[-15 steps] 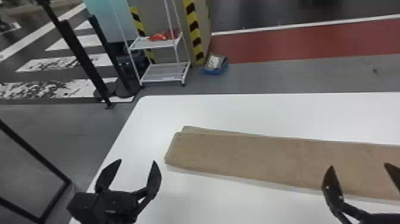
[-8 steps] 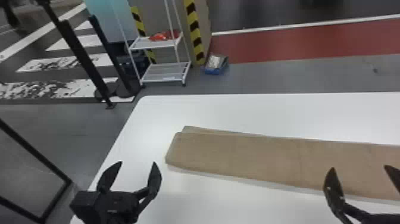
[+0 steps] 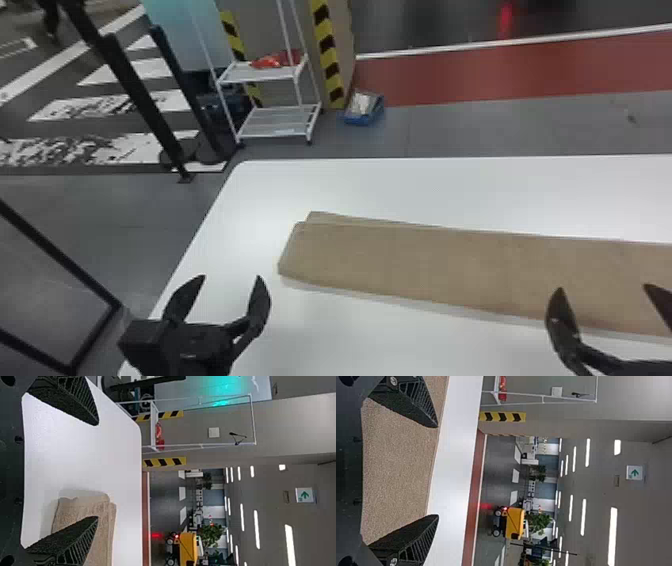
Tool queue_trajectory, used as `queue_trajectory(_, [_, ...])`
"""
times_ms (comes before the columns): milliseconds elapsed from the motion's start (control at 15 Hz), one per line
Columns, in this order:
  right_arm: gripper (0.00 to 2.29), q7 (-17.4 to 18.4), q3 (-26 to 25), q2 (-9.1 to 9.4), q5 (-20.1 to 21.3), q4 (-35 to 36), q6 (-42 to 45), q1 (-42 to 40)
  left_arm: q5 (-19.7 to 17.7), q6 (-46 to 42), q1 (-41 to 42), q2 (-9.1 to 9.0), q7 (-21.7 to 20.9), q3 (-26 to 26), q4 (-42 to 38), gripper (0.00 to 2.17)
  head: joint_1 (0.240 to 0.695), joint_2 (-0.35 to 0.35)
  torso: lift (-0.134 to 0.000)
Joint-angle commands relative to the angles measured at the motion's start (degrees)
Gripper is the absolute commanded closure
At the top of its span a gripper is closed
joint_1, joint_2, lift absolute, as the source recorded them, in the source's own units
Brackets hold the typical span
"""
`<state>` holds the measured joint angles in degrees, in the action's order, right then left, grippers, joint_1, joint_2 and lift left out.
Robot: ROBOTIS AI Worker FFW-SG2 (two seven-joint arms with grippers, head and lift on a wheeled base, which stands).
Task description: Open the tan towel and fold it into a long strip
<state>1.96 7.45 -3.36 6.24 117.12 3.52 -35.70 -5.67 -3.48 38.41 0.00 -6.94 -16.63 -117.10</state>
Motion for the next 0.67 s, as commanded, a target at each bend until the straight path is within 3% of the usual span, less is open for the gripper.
queue_trajectory(0, [0.08, 0.15, 0.2, -0.42, 0.0, 1.0, -1.9, 0.01, -0.14, 0.8, 0.26, -0.15, 0.17, 0.11, -0.67, 0.03, 0.695, 0.281, -0.12])
queue_trajectory(600, [0.08, 0.68, 0.2, -0.06, -0.18, 1.27, 1.27, -0.78, -1.81, 0.28, -0.27, -0.15, 0.53, 0.11, -1.29, 0.03, 0.695, 0.279, -0.12])
